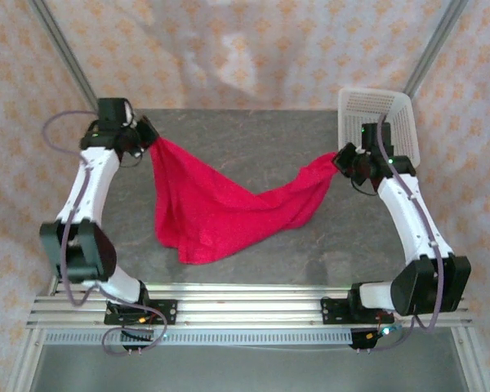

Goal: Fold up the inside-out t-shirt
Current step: Flatten out the T-shirt at the center of the table.

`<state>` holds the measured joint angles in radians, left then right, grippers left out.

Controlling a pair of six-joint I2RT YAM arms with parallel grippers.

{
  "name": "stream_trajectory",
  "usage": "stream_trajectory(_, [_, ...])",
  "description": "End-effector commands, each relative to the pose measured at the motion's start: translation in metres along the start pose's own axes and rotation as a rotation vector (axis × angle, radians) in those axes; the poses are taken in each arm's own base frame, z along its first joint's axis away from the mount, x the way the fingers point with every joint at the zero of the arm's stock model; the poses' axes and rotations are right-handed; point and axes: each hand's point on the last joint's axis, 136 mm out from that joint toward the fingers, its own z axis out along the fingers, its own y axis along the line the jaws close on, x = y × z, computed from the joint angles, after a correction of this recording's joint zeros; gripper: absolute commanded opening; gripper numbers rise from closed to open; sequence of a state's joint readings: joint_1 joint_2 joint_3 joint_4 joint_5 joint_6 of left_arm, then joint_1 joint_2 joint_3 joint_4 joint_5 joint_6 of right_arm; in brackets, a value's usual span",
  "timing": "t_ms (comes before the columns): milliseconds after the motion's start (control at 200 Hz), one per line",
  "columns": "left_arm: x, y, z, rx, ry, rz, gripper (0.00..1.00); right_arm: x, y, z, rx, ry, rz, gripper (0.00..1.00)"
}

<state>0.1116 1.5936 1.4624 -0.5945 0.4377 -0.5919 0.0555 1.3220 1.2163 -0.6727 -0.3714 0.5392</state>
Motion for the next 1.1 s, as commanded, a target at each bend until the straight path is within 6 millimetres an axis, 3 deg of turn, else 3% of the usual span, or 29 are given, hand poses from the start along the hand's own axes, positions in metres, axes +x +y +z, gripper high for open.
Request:
stream_trajectory(0, [-0.014,0.007,0.0,-0.066,-0.04,0.094,0.0,-0.019,0.004,-0.005,-0.009,-0.095,-0.009,0.0])
stream_trajectory(45, [-0.012,0.013,0.008,-0.101,-0.002,0.112,0.0,-0.017,-0.001,0.002,0.007,-0.078,-0.009,0.0])
stream_trajectory(120, [-0.003,0.024,0.01,-0.155,0.043,0.133,0.31,-0.013,-0.005,0.012,0.021,-0.055,-0.006,0.0])
stream_trajectory(190, [0.009,0.032,-0.001,-0.196,0.049,0.158,0.52,-0.012,-0.008,0.016,0.029,-0.053,-0.008,0.0])
stream_trajectory(215, [0.018,0.036,-0.005,-0.209,0.055,0.169,0.54,-0.012,-0.009,0.017,0.031,-0.054,-0.008,0.0])
stream_trajectory(305, [0.055,0.047,-0.013,-0.234,0.071,0.204,0.55,-0.013,-0.009,0.02,0.033,-0.051,-0.012,0.0])
stream_trajectory(440, [0.119,0.069,-0.004,-0.192,0.136,0.182,0.47,-0.013,-0.006,0.026,0.028,-0.03,-0.013,0.0])
stream_trajectory(575, [0.16,0.085,0.008,-0.144,0.192,0.134,0.46,-0.012,-0.005,0.03,0.021,-0.016,-0.012,0.0])
stream_trajectory(831, [0.19,0.112,0.03,-0.152,0.233,0.042,0.49,-0.009,-0.007,0.031,0.022,-0.014,-0.012,0.0])
stream_trajectory(1096, [0.195,0.124,0.048,-0.171,0.222,0.002,0.47,-0.008,-0.007,0.029,0.023,-0.014,-0.016,0.0])
